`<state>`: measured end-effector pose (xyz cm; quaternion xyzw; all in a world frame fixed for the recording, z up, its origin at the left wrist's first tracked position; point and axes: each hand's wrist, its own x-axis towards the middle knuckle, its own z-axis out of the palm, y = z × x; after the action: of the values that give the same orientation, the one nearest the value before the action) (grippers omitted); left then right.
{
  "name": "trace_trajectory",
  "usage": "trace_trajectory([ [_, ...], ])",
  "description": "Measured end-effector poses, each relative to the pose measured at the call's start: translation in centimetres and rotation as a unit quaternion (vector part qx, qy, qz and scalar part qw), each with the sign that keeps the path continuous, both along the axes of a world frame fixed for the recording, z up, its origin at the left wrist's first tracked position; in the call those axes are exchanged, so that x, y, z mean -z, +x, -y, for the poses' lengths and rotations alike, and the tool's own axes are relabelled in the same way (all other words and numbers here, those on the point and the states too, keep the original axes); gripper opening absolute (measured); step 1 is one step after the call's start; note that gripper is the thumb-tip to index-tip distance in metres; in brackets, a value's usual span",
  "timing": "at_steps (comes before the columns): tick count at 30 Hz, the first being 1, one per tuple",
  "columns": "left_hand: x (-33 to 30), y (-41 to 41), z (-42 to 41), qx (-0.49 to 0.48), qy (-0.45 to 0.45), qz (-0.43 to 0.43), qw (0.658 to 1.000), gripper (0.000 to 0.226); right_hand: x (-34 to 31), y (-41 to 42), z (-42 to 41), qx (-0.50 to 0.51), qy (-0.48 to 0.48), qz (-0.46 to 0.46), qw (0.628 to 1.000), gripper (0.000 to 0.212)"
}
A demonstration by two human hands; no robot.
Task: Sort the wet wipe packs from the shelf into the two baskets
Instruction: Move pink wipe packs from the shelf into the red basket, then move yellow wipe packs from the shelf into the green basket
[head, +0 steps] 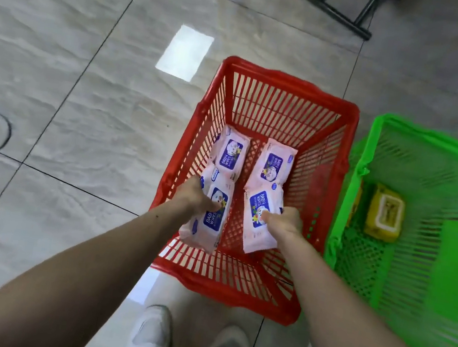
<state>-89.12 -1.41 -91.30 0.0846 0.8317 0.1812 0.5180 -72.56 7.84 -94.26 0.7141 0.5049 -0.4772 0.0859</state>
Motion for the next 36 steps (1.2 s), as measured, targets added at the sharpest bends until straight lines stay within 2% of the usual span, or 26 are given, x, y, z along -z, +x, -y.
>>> trace_trajectory([
  [2,2.6,0.2,0.0,0.027,-0.009,-0.016,0.999,0.045,2.4,0.1,0.3,-0.009,-0.016,0.012,1.000,0.037],
  [4,4.3,0.4,0.2,0.094,-0.023,-0.042,0.994,0.041,4.0,0.2,0.7,-0.048,-0.042,0.042,0.997,0.037],
  [8,5.6,0.7,0.7,0.202,-0.025,-0.108,0.973,0.060,4.6,0.0,1.3,-0.113,-0.036,0.089,0.989,0.056],
  [11,4.3,0.8,1.0,0.248,-0.024,-0.126,0.960,0.055,3.0,-0.1,1.5,-0.142,-0.033,0.084,0.986,0.065],
  [14,1.5,0.9,0.9,0.284,-0.042,-0.134,0.948,0.038,0.2,0.1,1.5,-0.189,-0.028,0.085,0.978,0.059],
  [17,-2.1,1.1,0.9,0.312,-0.059,-0.144,0.937,0.035,-3.6,0.6,1.7,-0.226,-0.012,0.089,0.970,0.052],
  [22,-11.7,1.9,-0.1,0.365,-0.056,-0.178,0.912,0.037,-13.3,1.6,1.5,-0.271,0.033,0.076,0.959,0.029],
  [30,-34.9,4.0,-6.3,0.464,0.024,-0.270,0.843,0.024,-35.9,4.8,-1.7,-0.300,0.132,0.074,0.942,0.010],
  [36,-52.6,9.6,-10.5,0.527,0.125,-0.313,0.780,0.035,-54.0,11.1,-2.4,-0.260,0.207,0.120,0.935,0.031],
])
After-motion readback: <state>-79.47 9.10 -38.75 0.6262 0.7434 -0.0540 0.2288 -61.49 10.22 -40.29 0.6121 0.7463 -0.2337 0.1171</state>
